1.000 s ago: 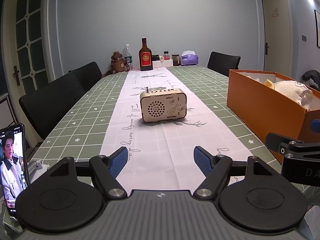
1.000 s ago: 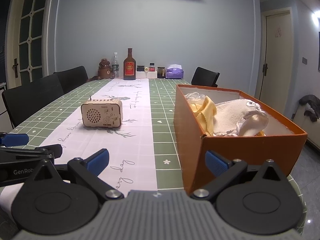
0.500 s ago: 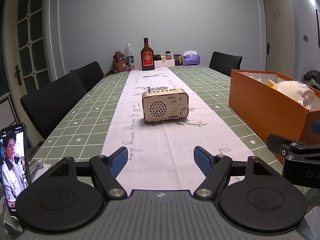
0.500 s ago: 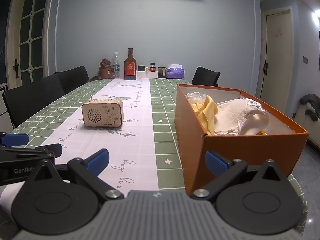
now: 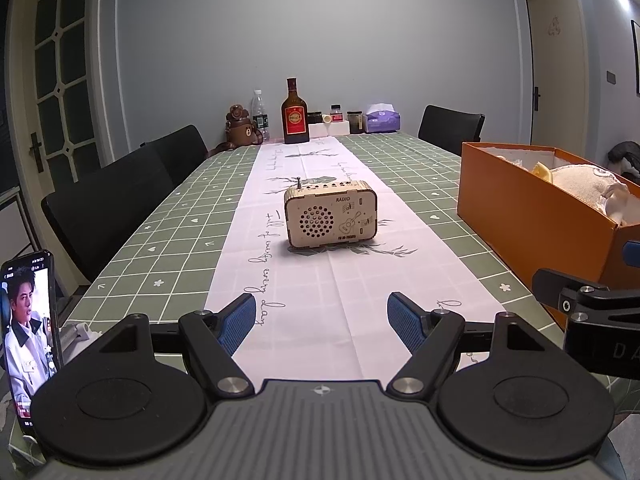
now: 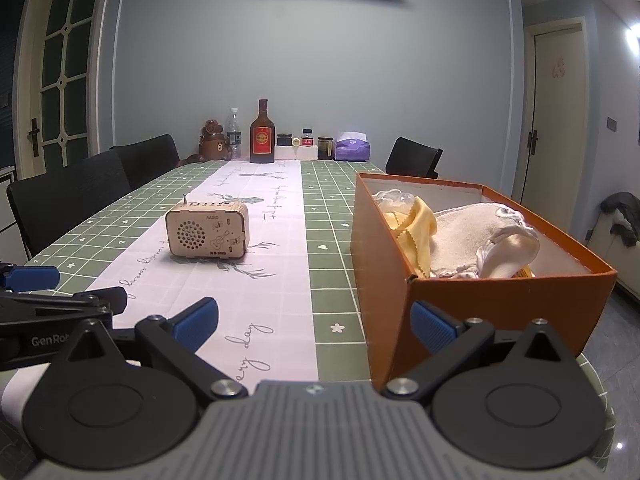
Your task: Organize soft objects
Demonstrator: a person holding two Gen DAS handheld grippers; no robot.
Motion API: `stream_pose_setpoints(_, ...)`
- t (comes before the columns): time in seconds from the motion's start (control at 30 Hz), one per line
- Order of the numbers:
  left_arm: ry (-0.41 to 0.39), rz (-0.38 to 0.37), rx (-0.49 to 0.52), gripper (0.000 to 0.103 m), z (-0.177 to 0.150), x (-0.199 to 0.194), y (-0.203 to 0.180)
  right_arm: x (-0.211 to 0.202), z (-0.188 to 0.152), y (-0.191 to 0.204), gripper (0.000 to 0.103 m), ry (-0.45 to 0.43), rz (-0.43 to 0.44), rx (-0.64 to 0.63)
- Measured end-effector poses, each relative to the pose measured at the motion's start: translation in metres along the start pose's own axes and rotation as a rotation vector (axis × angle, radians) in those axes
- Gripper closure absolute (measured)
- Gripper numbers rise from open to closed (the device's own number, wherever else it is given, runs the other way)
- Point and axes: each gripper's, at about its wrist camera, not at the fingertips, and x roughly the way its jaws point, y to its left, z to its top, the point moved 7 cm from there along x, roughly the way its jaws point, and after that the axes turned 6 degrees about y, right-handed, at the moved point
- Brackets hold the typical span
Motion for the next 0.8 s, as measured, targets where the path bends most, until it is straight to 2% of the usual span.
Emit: stream_pose_setpoints(0.8,-0.006,0.001,0.004,0.015,0.0016,-0.0023,0.0018,-0.0003,0.0008,0.0004,0.003,0.002,0.003,0.001)
